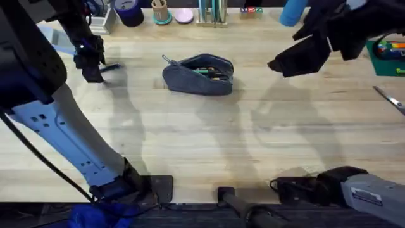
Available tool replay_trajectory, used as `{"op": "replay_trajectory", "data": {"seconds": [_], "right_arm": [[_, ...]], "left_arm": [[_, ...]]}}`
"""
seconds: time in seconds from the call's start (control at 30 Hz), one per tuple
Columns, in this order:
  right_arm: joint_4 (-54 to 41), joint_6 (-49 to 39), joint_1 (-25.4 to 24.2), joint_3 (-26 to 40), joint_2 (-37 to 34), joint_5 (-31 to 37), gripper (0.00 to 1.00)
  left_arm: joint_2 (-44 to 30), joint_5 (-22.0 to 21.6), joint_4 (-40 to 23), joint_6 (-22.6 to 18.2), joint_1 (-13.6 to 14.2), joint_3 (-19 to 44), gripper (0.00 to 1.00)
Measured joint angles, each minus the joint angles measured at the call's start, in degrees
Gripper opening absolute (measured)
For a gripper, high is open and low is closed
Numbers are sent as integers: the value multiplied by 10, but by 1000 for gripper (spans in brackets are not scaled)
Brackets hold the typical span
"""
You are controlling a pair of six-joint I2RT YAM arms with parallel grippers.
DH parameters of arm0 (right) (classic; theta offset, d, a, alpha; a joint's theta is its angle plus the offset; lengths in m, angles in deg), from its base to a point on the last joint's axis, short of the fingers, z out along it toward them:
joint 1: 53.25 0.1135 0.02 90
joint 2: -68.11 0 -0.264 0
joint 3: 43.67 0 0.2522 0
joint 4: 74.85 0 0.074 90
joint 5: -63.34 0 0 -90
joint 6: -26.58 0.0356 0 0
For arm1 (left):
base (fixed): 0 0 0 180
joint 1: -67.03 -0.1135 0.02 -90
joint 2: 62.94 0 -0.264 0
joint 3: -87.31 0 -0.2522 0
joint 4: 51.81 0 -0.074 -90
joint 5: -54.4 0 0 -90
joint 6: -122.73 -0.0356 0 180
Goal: Unzip the bag, pick up the pens from the table one at a time and place them inside, then zip the bag closed.
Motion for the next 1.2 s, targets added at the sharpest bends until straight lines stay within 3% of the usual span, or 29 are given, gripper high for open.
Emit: {"op": "replay_trajectory", "data": {"seconds": [0.13, 0.27, 0.37, 0.47, 0.9, 1.2], "right_arm": [[0, 0, 0, 0, 0, 0, 998], [0, 0, 0, 0, 0, 0, 998], [0, 0, 0, 0, 0, 0, 998], [0, 0, 0, 0, 0, 0, 998], [0, 0, 0, 0, 0, 0, 998], [0, 0, 0, 0, 0, 0, 997]], "left_arm": [[0, 2, 0, 1, 0, 0, 592], [0, 4, 0, 3, 0, 0, 380], [0, 5, 2, 4, 0, 0, 168], [0, 3, 3, 5, 0, 0, 57], [0, 4, -5, 0, -3, 5, 43], [-1, -13, -109, -12, -3, 89, 43]]}}
